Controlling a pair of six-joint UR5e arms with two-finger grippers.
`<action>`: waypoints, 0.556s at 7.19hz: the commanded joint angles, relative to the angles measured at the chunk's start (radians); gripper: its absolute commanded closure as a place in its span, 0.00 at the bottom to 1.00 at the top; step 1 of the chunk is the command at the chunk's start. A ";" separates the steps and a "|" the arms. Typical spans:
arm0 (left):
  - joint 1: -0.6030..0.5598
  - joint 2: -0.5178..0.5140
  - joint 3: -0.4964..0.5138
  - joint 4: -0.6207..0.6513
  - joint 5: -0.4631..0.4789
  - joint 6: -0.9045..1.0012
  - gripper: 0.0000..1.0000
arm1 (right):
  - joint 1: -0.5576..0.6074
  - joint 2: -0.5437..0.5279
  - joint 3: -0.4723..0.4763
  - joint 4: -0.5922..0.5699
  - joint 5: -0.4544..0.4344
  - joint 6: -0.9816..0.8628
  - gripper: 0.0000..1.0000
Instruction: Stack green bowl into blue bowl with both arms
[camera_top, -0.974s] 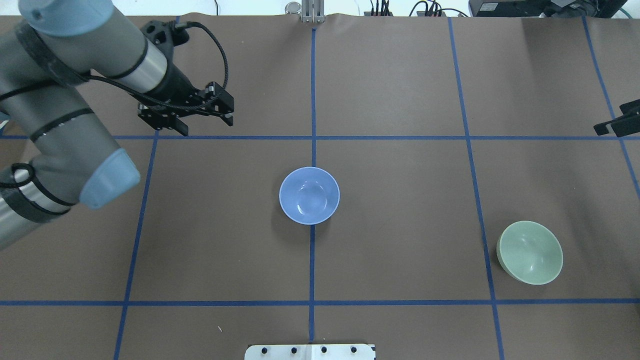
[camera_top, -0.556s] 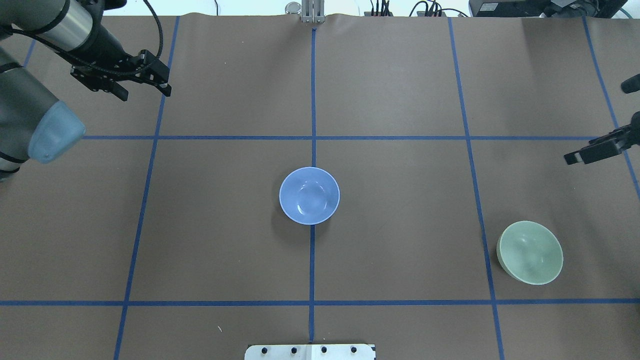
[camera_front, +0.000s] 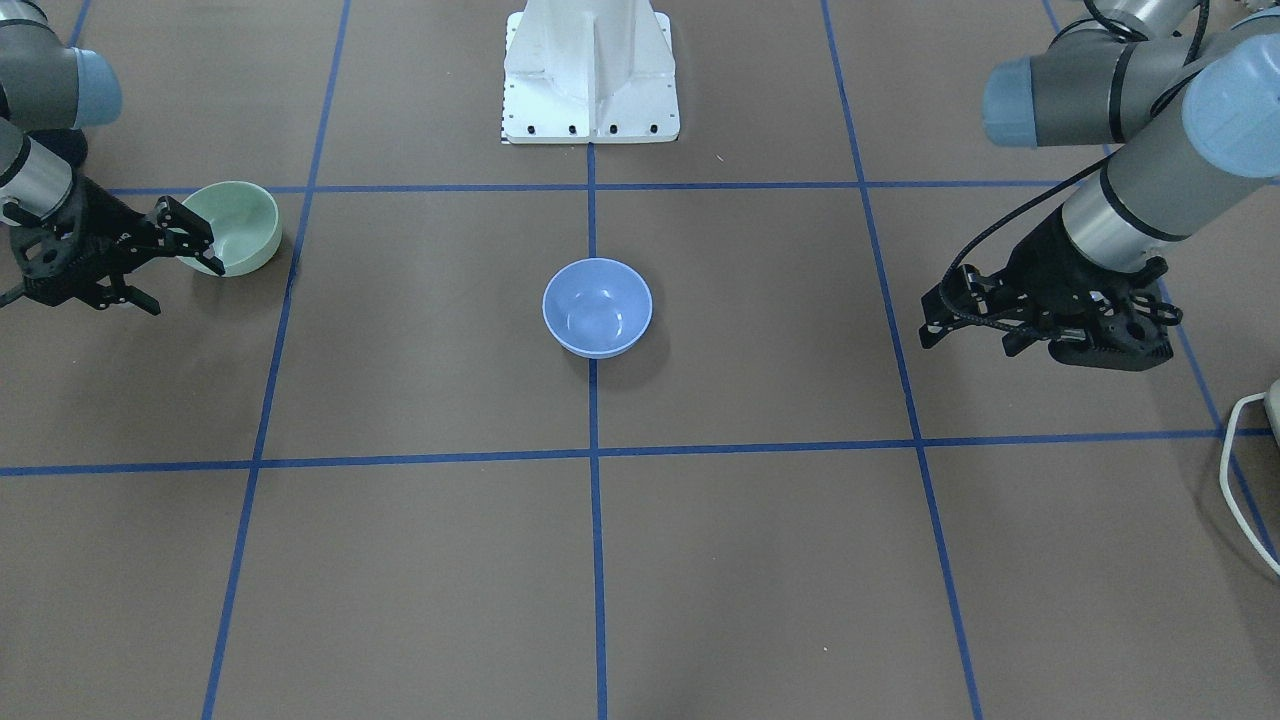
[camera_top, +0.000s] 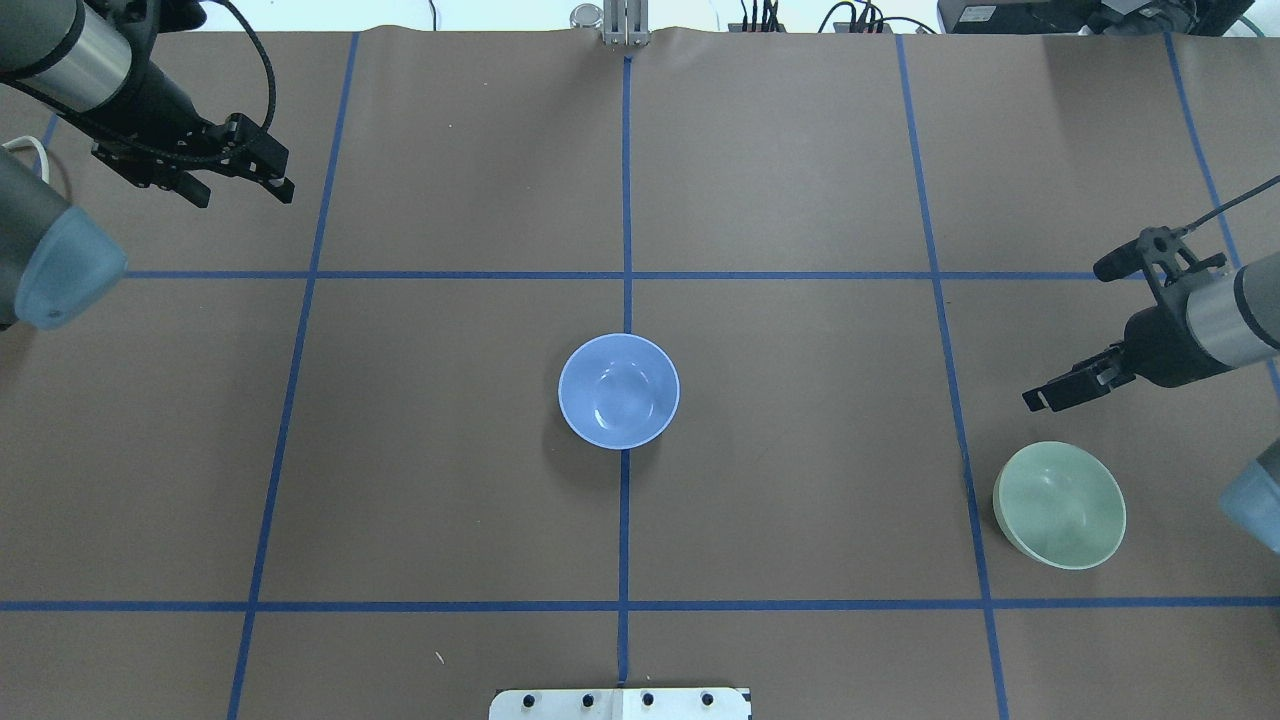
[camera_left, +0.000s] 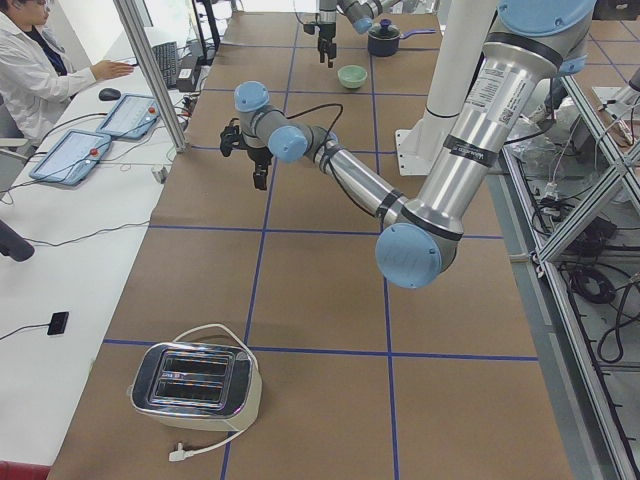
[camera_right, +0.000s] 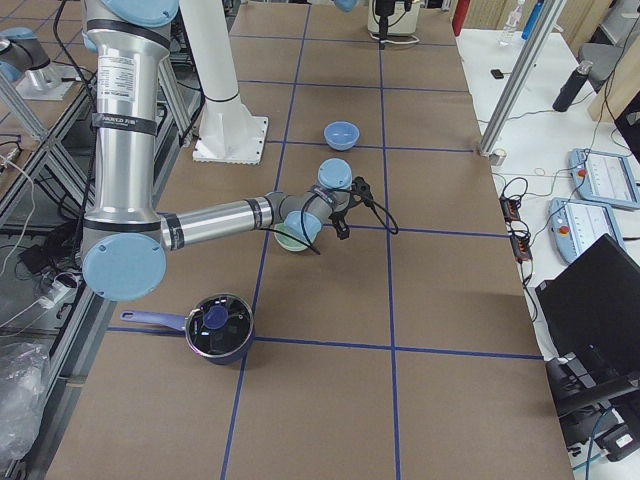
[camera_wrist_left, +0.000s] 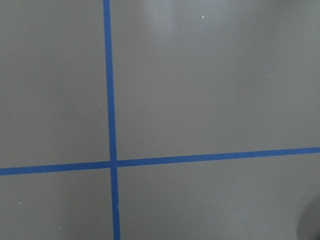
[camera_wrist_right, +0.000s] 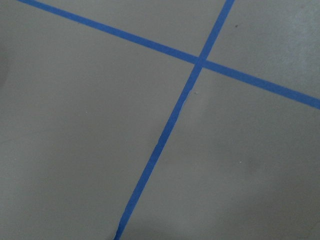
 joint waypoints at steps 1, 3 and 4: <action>-0.001 0.005 -0.003 -0.001 0.000 0.000 0.03 | -0.049 -0.061 0.035 0.000 -0.051 -0.050 0.10; 0.001 0.005 -0.004 -0.001 0.000 -0.009 0.03 | -0.055 -0.119 0.061 0.017 -0.053 -0.090 0.09; 0.001 0.007 -0.003 -0.010 0.001 -0.014 0.03 | -0.061 -0.145 0.061 0.056 -0.054 -0.090 0.09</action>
